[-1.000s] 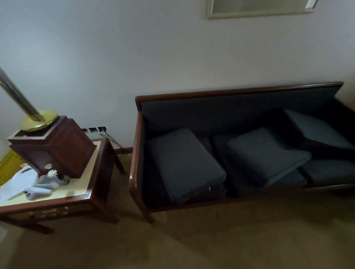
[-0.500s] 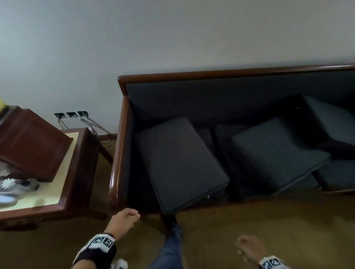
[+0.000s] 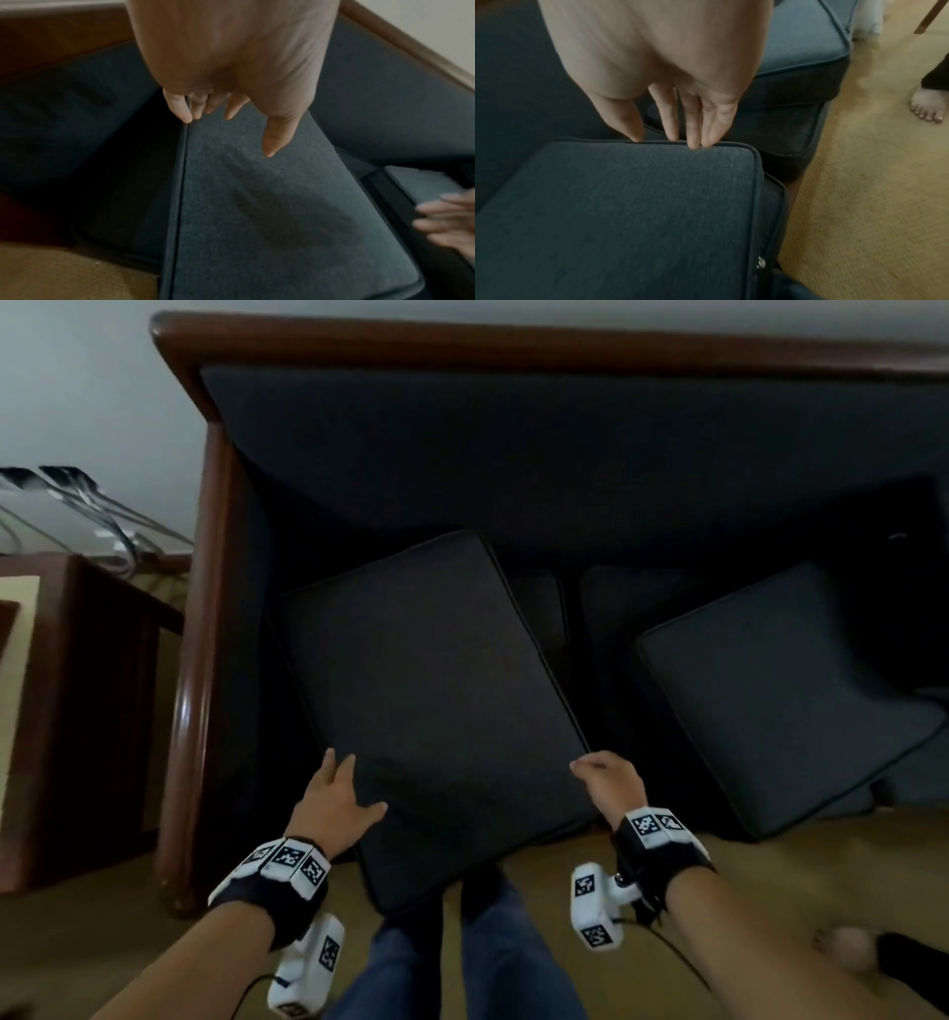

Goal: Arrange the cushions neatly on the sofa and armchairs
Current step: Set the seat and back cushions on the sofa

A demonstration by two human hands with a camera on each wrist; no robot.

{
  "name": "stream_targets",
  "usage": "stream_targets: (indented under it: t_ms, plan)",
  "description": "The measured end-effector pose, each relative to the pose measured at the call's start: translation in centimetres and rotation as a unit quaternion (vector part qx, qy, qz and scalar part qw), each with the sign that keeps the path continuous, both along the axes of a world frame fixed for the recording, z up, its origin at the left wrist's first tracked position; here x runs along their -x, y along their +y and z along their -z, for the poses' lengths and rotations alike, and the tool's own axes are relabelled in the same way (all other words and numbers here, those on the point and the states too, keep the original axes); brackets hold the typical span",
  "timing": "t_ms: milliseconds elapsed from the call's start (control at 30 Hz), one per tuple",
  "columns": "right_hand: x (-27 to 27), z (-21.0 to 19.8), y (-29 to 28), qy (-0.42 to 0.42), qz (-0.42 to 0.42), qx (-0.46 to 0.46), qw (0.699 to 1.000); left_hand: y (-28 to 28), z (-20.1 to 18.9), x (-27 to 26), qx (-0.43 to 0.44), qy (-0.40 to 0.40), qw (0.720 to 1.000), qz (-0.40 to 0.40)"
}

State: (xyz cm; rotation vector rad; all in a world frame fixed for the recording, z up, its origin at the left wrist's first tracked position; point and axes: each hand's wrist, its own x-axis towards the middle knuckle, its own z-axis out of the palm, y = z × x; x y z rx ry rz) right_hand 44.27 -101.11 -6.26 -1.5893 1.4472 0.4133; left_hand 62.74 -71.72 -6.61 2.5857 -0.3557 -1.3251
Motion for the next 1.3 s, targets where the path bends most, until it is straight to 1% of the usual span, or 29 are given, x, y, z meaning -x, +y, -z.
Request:
stream_targets:
  t_ms: [67,167,267,300,367,433,467,567,667,867,933,1000,1033,1100,1200,1300]
  plan:
    - [-1.4,1.5,-1.6,0.038,-0.045,0.010,0.998,-1.0,1.5,0.1,-0.042,0.016,0.999,0.021]
    - [-2.2,4.1,-3.5,0.050,-0.050,0.001,0.997,-2.7,2.9,0.6,-0.095,0.076,0.992,0.033]
    - [-3.0,6.6,-4.8,0.059,-0.050,-0.063,0.995,-4.3,3.7,1.4,-0.161,0.074,0.982,0.069]
    - [-3.3,7.4,-5.2,0.058,-0.059,-0.083,0.993,-4.9,3.9,1.6,-0.177,0.074,0.979,0.073]
    - [-4.4,8.7,-6.2,0.052,-0.079,-0.109,0.989,-6.0,4.3,1.8,-0.182,0.091,0.978,0.056]
    - [-5.3,10.0,-6.8,0.035,-0.066,-0.124,0.989,-6.7,4.7,1.7,-0.177,0.122,0.976,0.016]
    - [-5.5,10.5,-7.1,0.022,-0.045,-0.128,0.990,-6.9,4.9,1.5,-0.177,0.133,0.975,0.001]
    - [-5.0,11.9,-7.2,-0.014,0.024,-0.150,0.988,-6.7,5.2,1.2,-0.171,0.154,0.973,-0.010]
    - [-4.3,11.6,-6.3,-0.019,0.054,-0.162,0.985,-5.9,5.3,1.0,-0.162,0.173,0.971,-0.015]
    - [-3.9,11.1,-5.7,-0.032,0.081,-0.174,0.981,-5.4,4.8,0.2,-0.129,0.209,0.969,-0.033]
    - [-3.8,11.1,-5.9,-0.024,0.088,-0.184,0.979,-5.3,4.8,0.2,-0.123,0.206,0.970,-0.025]
    - [-3.3,11.5,-6.2,-0.024,0.116,-0.194,0.974,-4.9,4.8,0.2,-0.119,0.207,0.971,-0.020]
    - [-3.3,10.8,-6.0,-0.018,0.130,-0.202,0.971,-4.6,4.8,0.2,-0.116,0.206,0.971,-0.024]
    - [-3.9,8.2,-5.2,0.005,0.147,-0.241,0.959,-3.7,5.0,0.3,-0.107,0.199,0.974,-0.030]
    - [-3.8,4.7,-2.9,0.024,0.133,-0.306,0.942,-1.6,4.6,0.3,-0.091,0.185,0.977,-0.050]
    - [-2.7,2.6,0.6,0.020,0.172,-0.301,0.938,0.5,3.7,-0.6,-0.069,0.188,0.976,-0.081]
